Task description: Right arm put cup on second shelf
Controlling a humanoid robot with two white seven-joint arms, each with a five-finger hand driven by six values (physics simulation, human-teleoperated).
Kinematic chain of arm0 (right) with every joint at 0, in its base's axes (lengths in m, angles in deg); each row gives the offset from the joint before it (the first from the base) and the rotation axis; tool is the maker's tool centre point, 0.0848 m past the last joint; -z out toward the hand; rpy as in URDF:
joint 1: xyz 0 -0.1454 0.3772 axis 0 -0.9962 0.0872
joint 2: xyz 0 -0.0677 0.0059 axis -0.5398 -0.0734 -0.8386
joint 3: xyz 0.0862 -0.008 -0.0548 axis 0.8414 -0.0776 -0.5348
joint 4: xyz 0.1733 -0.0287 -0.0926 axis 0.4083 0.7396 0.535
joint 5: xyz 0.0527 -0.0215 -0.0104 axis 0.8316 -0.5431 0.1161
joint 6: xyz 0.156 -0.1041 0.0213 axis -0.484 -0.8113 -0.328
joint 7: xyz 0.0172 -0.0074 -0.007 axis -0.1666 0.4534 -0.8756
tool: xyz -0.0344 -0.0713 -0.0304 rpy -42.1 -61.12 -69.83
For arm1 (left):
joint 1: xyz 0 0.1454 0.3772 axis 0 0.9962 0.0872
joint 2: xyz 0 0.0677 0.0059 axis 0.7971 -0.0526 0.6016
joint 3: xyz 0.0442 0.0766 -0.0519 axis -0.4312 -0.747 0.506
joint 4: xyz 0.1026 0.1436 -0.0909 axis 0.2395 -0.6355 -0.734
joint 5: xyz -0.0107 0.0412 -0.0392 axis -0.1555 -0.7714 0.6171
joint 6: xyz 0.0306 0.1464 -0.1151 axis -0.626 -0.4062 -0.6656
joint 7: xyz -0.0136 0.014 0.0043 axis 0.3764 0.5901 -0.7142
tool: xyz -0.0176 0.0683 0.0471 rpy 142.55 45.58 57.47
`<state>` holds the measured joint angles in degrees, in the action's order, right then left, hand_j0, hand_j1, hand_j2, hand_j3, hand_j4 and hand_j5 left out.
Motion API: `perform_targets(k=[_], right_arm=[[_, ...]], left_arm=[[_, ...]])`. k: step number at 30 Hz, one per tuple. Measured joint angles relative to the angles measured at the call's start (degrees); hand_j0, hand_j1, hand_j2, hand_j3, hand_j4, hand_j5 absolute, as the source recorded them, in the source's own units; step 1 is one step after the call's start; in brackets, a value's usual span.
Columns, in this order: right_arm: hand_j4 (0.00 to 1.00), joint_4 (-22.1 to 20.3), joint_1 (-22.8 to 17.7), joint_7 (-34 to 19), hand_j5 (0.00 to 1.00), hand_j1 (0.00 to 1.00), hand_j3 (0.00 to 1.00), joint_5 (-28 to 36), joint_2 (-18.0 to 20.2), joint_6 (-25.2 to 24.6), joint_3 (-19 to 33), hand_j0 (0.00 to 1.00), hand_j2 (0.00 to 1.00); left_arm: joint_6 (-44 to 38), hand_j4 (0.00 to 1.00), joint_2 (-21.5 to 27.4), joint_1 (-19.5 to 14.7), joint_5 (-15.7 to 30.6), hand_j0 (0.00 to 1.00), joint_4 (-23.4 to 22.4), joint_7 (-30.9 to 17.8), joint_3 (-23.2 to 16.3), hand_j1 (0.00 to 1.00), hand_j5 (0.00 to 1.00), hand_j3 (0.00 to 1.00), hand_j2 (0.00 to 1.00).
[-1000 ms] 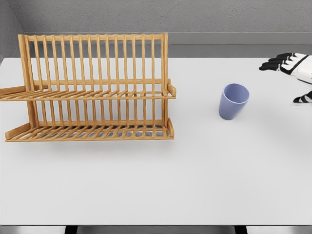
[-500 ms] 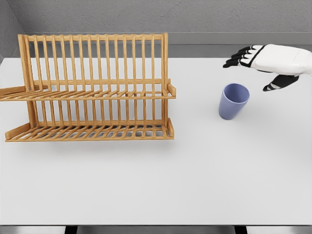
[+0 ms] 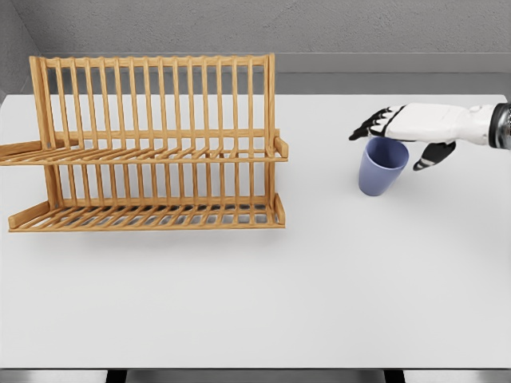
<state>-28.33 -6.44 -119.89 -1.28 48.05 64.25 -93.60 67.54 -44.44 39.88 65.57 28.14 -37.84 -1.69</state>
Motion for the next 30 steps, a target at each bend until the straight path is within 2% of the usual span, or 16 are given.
perform_targets(k=[8, 15, 17, 18, 21, 27, 30], right_arm=[[1.0, 1.35, 0.44, 0.0, 1.0, 1.0, 1.0, -0.02, -1.38, 0.0, -1.36, 1.0, 1.0], [1.0, 5.0, 0.35, 0.0, 1.0, 1.0, 1.0, -0.06, -1.67, 0.01, -2.35, 1.0, 1.0], [0.95, 5.19, 0.44, 0.0, 0.95, 0.95, 0.95, -0.05, -1.72, 0.01, -2.48, 0.95, 0.95], [0.84, 5.22, 0.44, 0.0, 0.84, 0.84, 0.84, -0.05, -1.74, 0.01, -2.52, 0.84, 0.84], [0.65, 5.21, 0.44, 0.02, 0.65, 0.65, 0.65, 0.01, -1.82, -0.03, -2.57, 0.65, 0.65], [0.64, 4.95, 0.62, 0.01, 0.64, 0.64, 0.64, 0.05, -1.86, 0.0, -2.37, 0.64, 0.64], [0.6, 4.79, 0.62, 0.01, 0.6, 0.6, 0.6, 0.1, -1.87, 0.01, -2.19, 0.6, 0.6]], left_arm=[[0.0, 1.0, 0.0, 0.0, -0.01, 1.0, 0.0, 0.01, 0.0, 1.0, 1.0, 1.0, 1.0], [0.0, 1.0, 0.0, 0.0, -0.01, 1.0, 0.0, 0.01, 0.0, 1.0, 1.0, 1.0, 1.0], [0.0, 1.0, 0.0, 0.0, 0.0, 1.0, 0.0, 0.0, 0.01, 1.0, 1.0, 1.0, 1.0], [0.0, 1.0, 0.0, 0.0, -0.01, 1.0, 0.0, 0.01, 0.0, 1.0, 1.0, 1.0, 1.0], [0.0, 1.0, 0.0, 0.0, 0.0, 1.0, 0.0, 0.01, 0.0, 1.0, 1.0, 1.0, 1.0], [0.0, 1.0, 0.0, 0.0, 0.0, 1.0, 0.0, 0.03, 0.0, 1.0, 1.0, 1.0, 1.0], [0.0, 1.0, 0.0, 0.0, 0.0, 1.0, 0.0, 0.03, 0.0, 1.0, 1.0, 1.0, 1.0]])
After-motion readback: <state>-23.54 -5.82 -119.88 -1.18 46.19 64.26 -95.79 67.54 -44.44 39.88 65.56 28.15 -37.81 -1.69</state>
